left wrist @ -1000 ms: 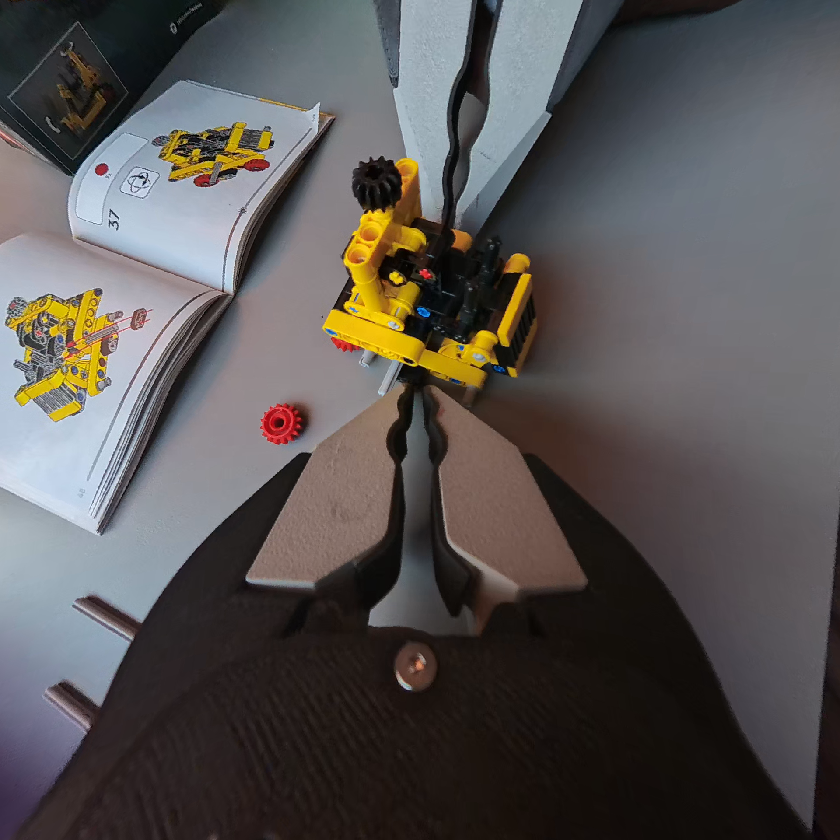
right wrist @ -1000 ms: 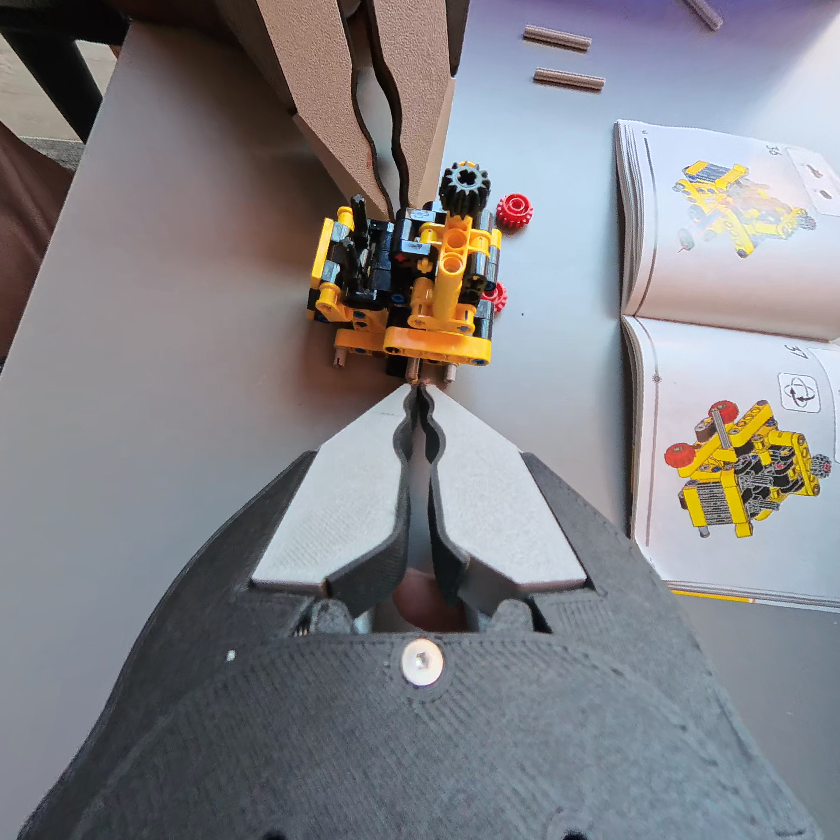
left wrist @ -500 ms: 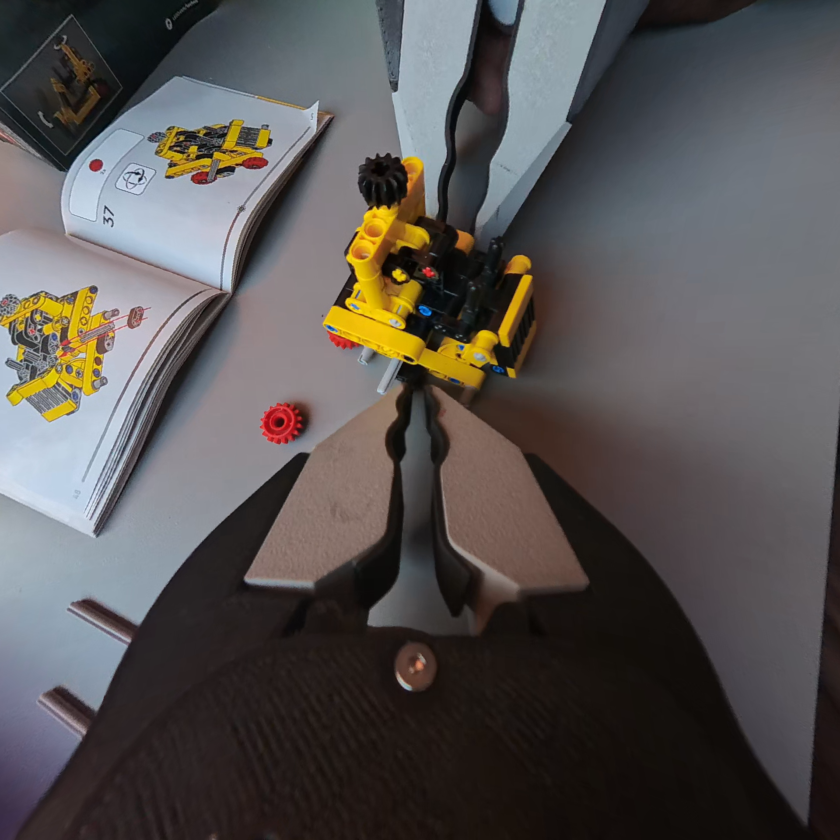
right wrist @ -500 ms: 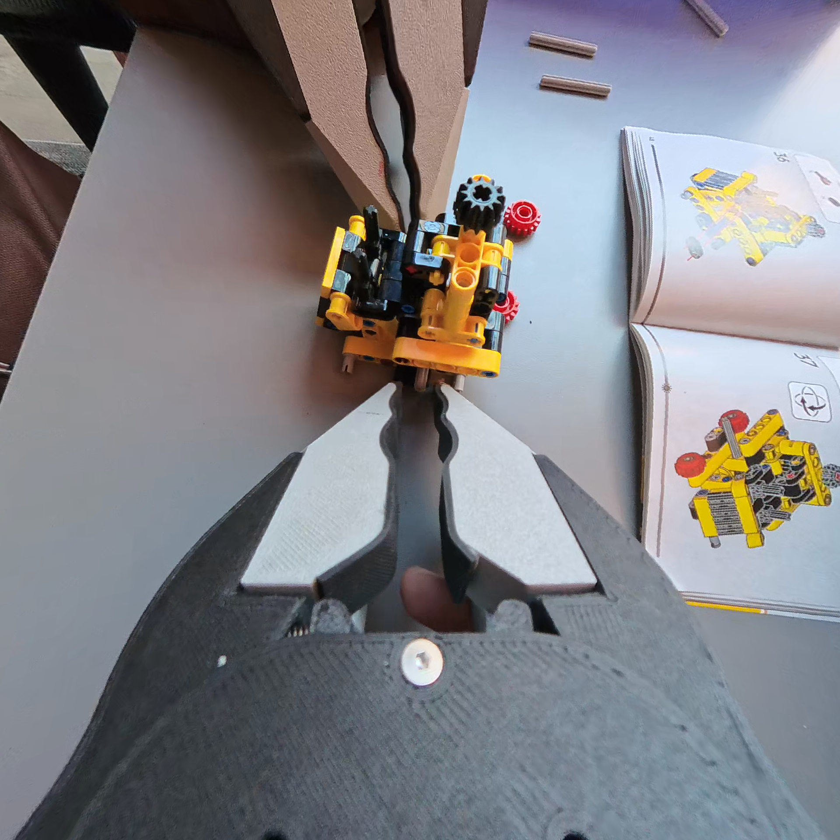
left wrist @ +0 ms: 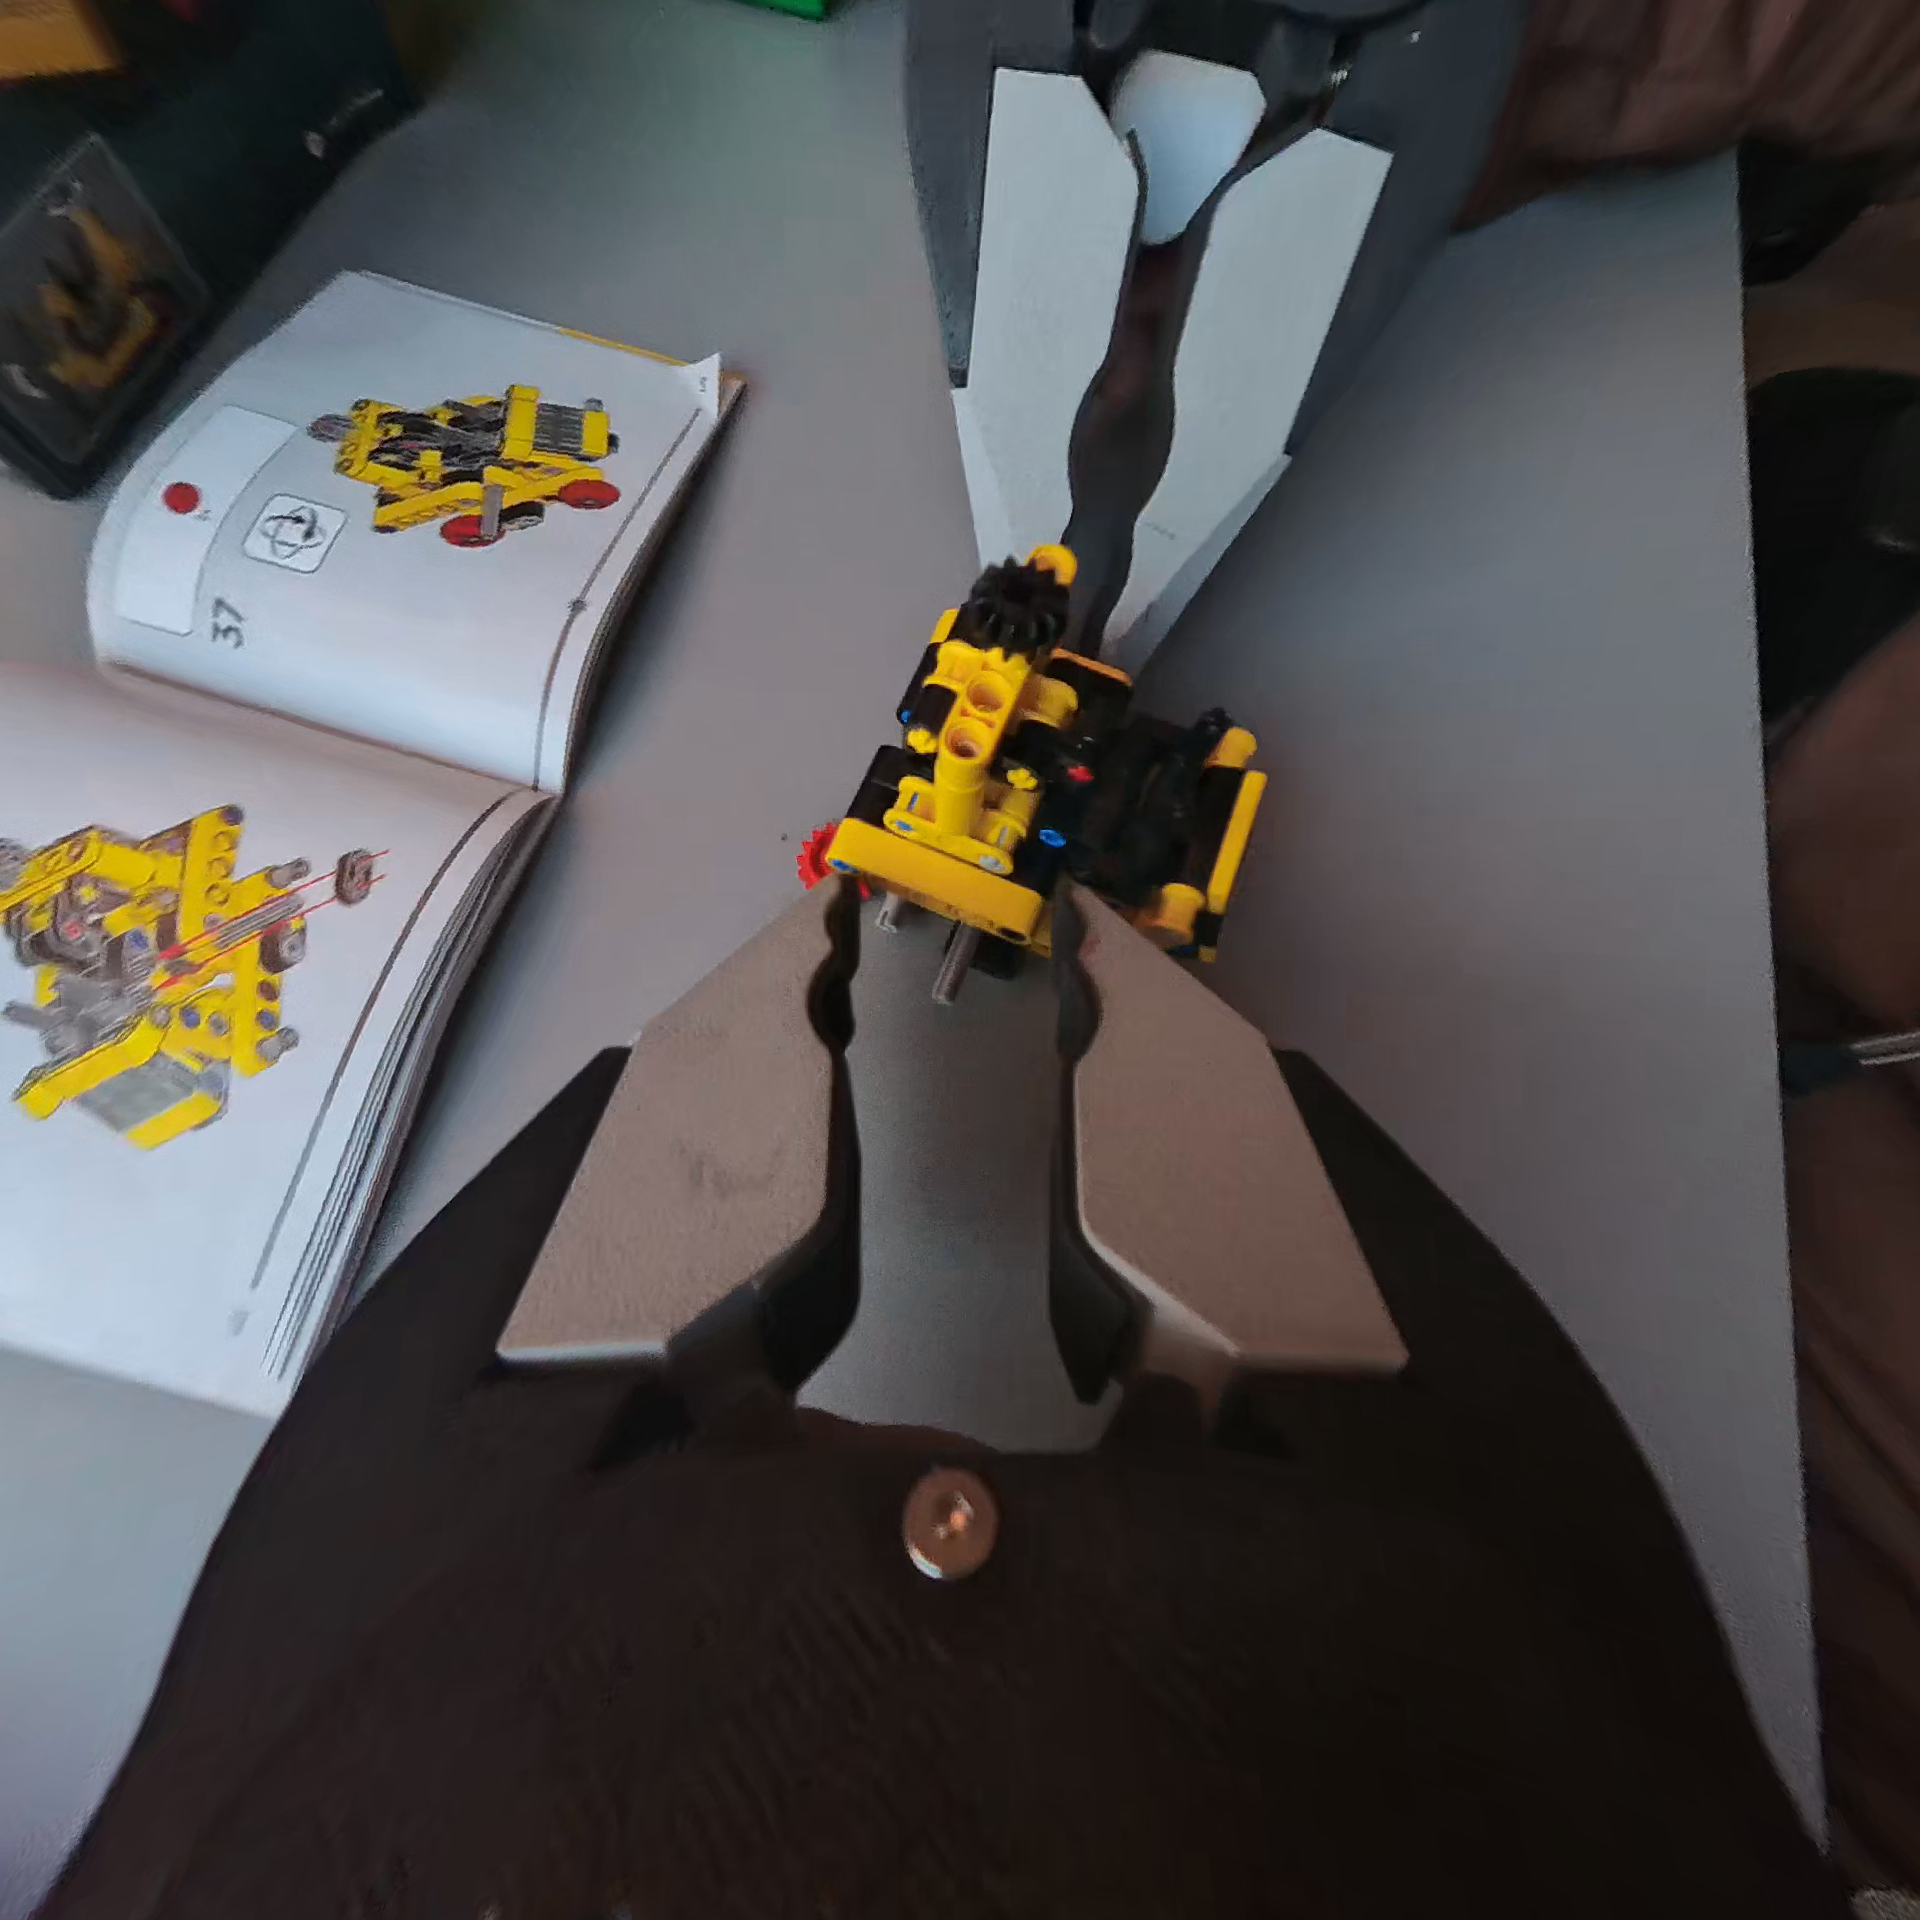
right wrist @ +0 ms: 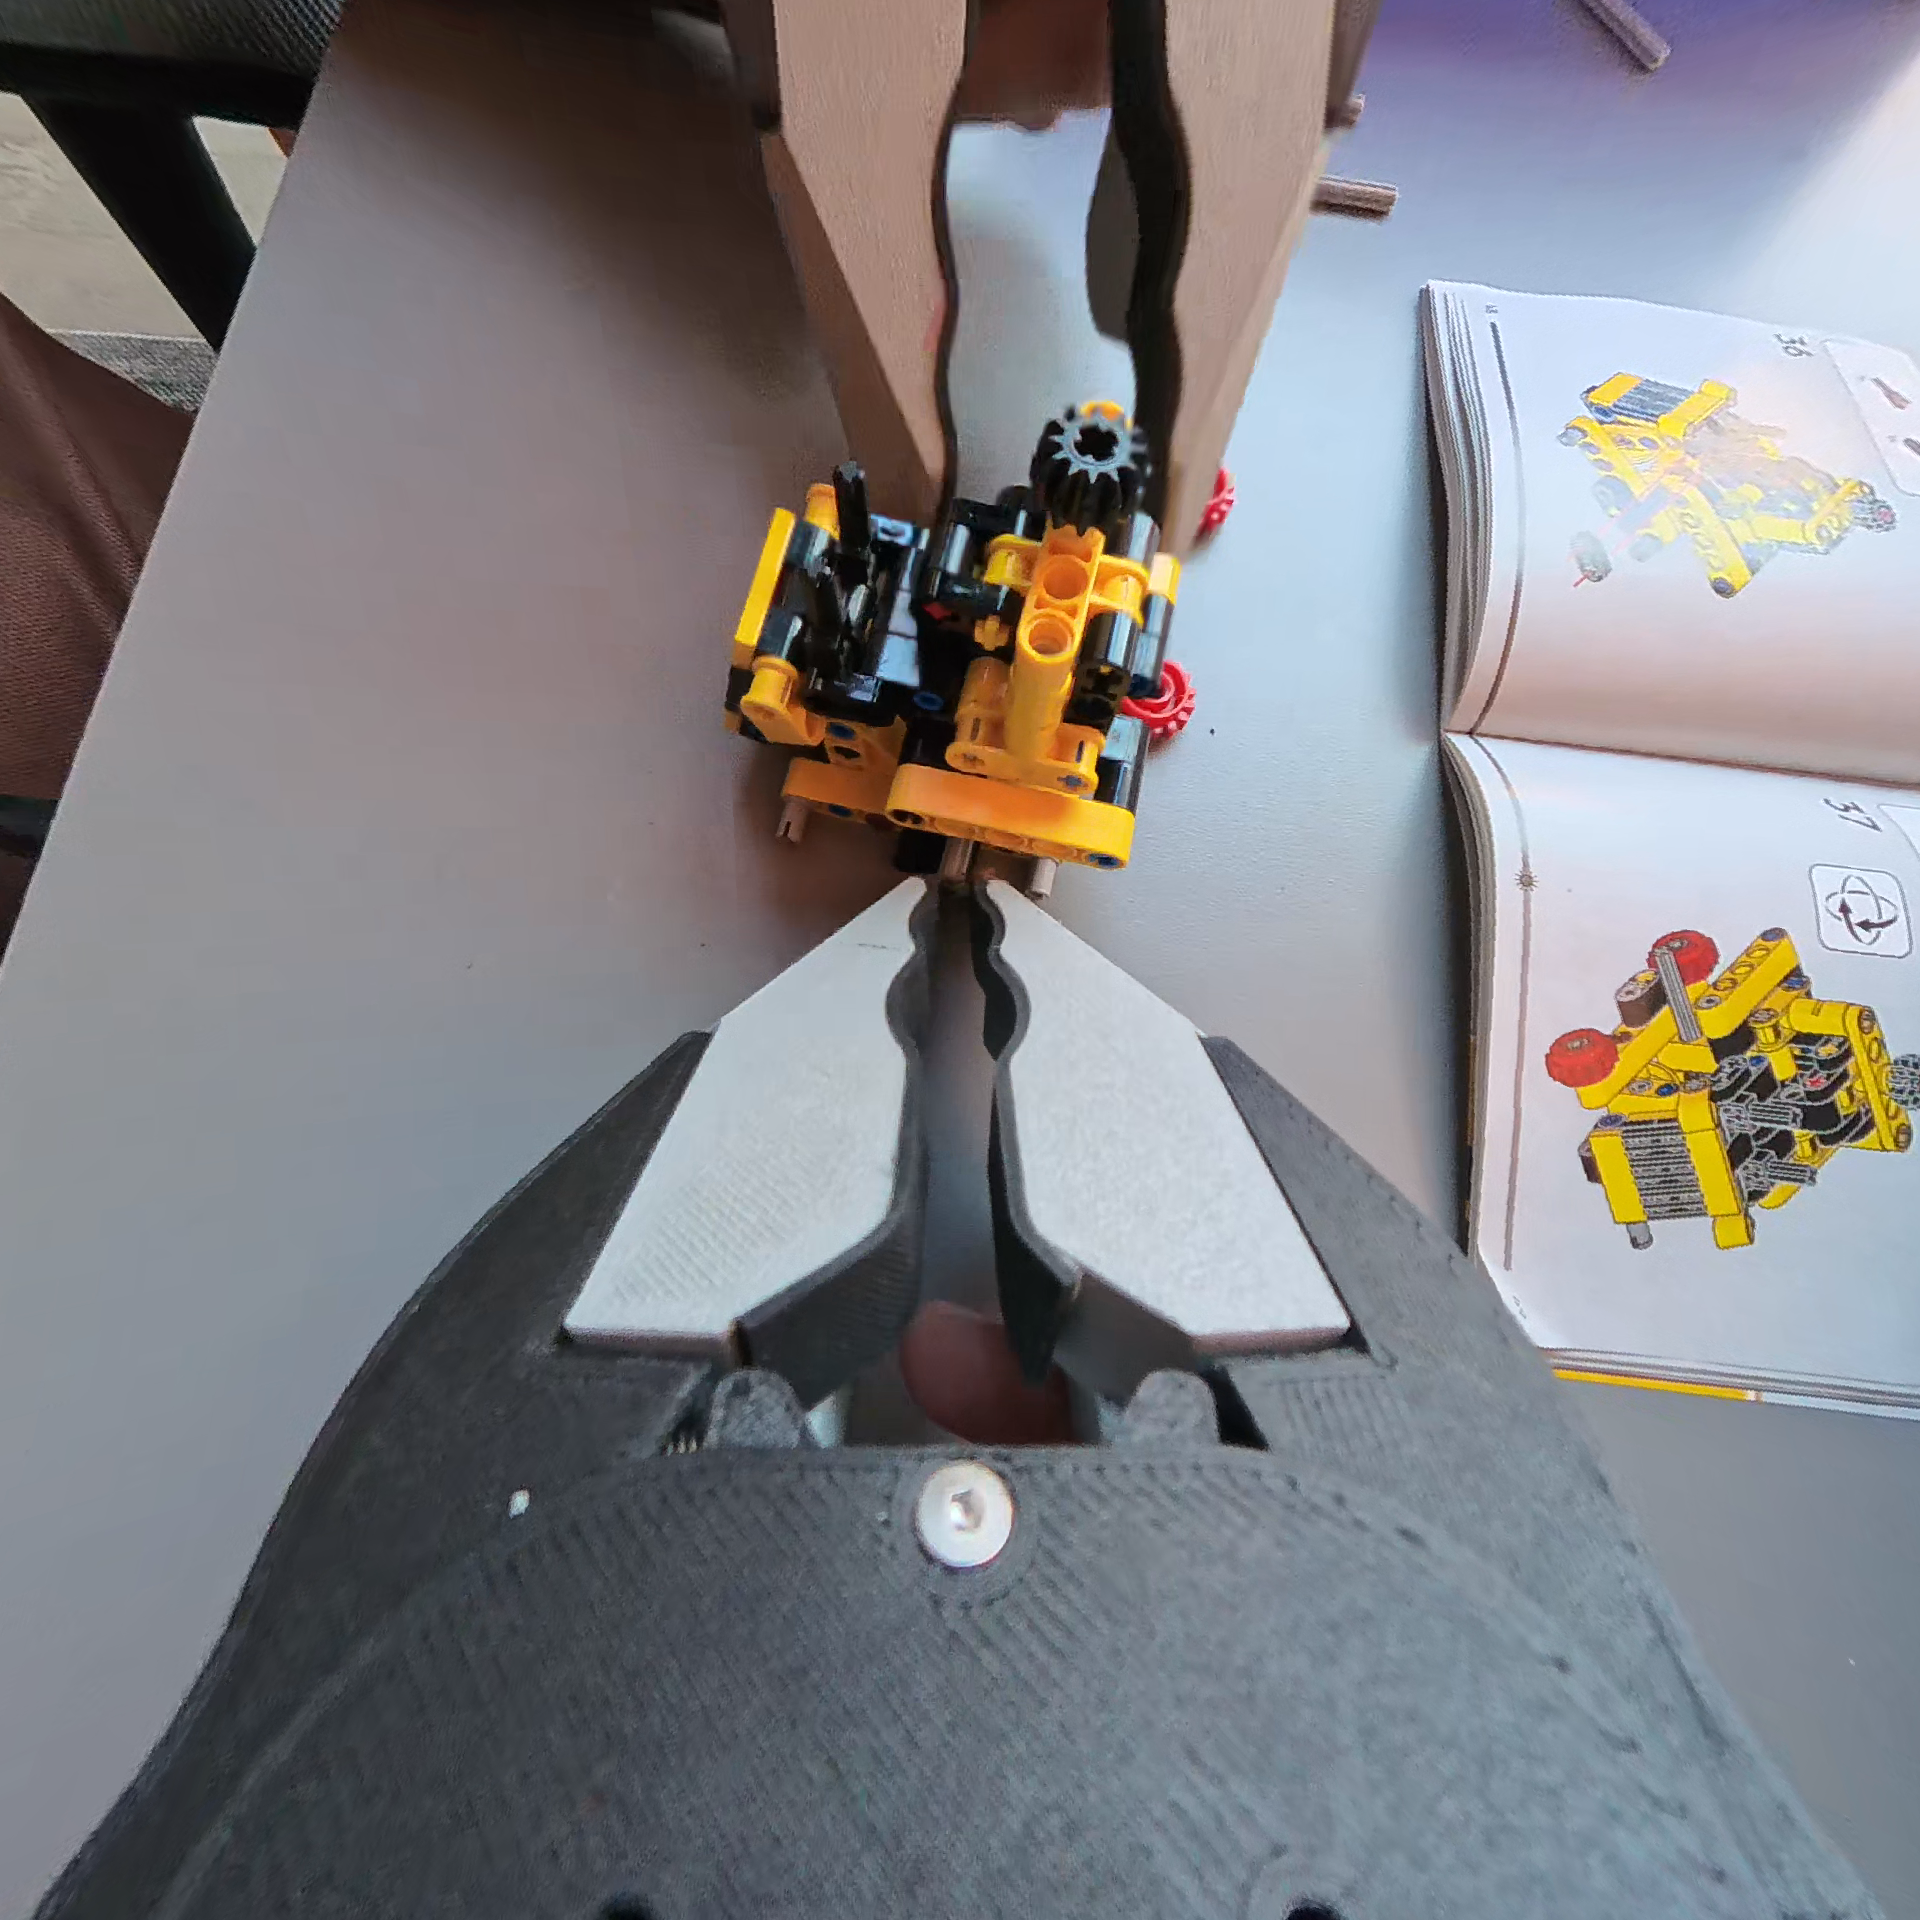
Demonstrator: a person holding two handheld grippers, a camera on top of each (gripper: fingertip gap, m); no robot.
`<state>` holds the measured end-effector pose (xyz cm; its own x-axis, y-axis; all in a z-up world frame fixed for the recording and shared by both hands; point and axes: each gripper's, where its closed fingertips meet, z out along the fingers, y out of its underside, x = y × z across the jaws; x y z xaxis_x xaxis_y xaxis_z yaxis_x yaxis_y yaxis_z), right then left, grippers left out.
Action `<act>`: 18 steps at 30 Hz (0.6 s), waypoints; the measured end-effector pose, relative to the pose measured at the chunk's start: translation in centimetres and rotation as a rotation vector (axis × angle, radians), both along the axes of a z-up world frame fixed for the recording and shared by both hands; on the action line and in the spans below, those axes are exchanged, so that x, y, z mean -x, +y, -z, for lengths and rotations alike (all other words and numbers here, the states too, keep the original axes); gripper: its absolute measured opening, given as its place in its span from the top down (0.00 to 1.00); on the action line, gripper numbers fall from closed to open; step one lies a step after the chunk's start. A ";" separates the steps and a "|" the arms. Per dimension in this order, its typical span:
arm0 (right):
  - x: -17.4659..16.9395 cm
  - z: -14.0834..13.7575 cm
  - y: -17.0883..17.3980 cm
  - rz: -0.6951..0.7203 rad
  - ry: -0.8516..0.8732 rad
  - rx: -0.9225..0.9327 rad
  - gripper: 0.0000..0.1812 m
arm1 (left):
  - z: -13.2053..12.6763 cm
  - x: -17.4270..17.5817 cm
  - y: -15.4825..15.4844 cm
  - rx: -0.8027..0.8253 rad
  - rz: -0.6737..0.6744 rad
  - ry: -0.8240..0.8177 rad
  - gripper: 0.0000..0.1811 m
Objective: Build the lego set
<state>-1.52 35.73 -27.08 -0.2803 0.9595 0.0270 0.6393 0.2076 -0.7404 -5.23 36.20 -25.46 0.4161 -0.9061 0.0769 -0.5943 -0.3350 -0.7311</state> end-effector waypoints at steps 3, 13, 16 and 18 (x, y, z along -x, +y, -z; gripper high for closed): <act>-0.1 0.0 0.0 -0.002 0.000 0.003 0.98 | 0.2 -0.3 0.1 0.026 0.013 -0.048 0.85; -0.3 -0.1 -0.2 -0.018 -0.010 0.048 0.99 | 0.2 -0.2 0.1 0.023 0.044 -0.087 0.82; -0.4 -0.1 -0.4 -0.030 -0.012 0.056 0.99 | -0.3 -0.2 0.4 -0.027 0.074 -0.090 0.77; -0.5 -0.1 -0.5 -0.044 -0.015 0.066 0.98 | -0.1 -0.6 0.1 -0.041 0.125 -0.061 0.77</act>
